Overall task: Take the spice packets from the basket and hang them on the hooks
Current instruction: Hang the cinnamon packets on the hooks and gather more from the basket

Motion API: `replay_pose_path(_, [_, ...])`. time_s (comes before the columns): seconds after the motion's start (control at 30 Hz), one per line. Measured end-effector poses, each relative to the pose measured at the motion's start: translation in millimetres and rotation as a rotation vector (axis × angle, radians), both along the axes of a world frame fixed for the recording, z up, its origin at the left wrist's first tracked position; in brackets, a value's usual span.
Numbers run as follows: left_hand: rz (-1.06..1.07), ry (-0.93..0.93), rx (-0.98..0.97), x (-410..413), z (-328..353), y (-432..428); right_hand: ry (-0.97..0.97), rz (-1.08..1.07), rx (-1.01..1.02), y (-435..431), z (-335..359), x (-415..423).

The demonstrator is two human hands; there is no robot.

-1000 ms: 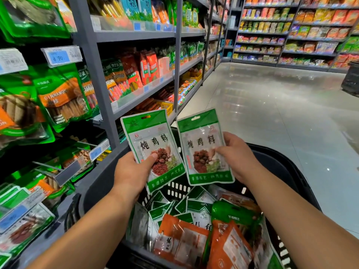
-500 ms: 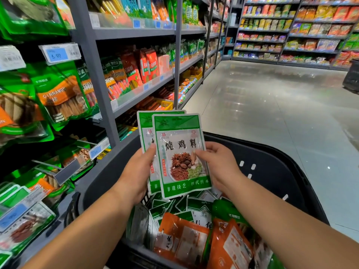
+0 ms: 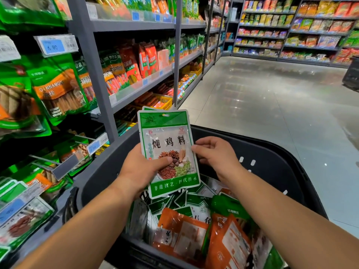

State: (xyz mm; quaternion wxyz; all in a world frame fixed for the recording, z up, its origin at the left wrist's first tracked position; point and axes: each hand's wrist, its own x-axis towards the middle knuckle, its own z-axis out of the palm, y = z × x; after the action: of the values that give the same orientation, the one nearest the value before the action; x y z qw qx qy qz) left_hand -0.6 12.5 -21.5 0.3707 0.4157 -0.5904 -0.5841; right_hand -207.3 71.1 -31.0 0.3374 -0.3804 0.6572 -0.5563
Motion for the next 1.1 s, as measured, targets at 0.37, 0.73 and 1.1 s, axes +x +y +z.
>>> replay_pose_path(0.37, [0.001, -0.076, -0.060, 1.9, 0.2, 0.4, 0.871, 0.510, 0.728, 10.3, -55.2, -44.7])
replay_pose_path(0.73, [0.029, -0.158, -0.108, 3.8, -2.9, -2.4, 1.146, 0.644, 0.861, 14.5, -74.0, -57.8])
replay_pose_path(1.1, [0.191, -0.278, -0.192, 8.9, -7.0, -9.4, 0.745, 0.329, 0.468, 11.0, 0.6, -63.5])
